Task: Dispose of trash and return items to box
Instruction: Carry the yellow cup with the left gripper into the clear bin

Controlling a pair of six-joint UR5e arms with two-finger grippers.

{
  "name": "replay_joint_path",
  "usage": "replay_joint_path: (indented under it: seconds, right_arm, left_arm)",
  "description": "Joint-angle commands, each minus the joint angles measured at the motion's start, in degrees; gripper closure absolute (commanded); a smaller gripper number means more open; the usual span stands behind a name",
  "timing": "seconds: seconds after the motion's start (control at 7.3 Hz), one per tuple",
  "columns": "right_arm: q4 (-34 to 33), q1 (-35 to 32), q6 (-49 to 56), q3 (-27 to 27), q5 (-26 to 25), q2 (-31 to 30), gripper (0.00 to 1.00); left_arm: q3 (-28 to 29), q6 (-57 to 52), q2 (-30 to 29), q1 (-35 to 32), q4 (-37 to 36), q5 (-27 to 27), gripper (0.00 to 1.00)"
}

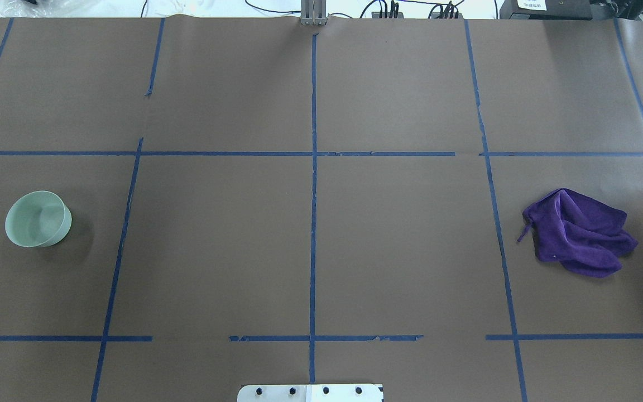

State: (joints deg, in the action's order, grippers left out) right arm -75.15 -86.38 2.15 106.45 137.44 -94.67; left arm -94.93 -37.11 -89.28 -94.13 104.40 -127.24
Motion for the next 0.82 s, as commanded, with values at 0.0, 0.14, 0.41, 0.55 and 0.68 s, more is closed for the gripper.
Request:
replay_joint_path:
  seconds: [0.0, 0.14, 0.41, 0.55, 0.68]
  right_arm:
    - [0.0, 0.8, 0.0, -0.1, -0.1, 0.0, 0.0]
    - [-0.1, 0.9, 0.0, -0.2, -0.1, 0.0, 0.0]
    - [-0.1, 1.1, 0.0, -0.4, -0.2, -0.2, 0.0]
    - [-0.1, 1.4, 0.0, -0.4, -0.1, -0.3, 0.0]
    - [-0.2, 1.6, 0.0, -0.4, -0.2, -0.4, 0.0]
  left_arm:
    - [5.0, -2.4, 6.7, -2.4, 10.7, -1.2, 1.0]
    - [5.6, 2.1, 10.5, -2.2, 17.6, -3.1, 1.0]
    - [9.1, 6.4, 15.2, -1.7, 27.1, -8.1, 1.0]
    - [10.1, 7.0, 15.5, 0.2, 27.1, -8.4, 1.0]
    - [11.9, 6.9, 15.5, 1.8, 27.2, -8.5, 1.0]
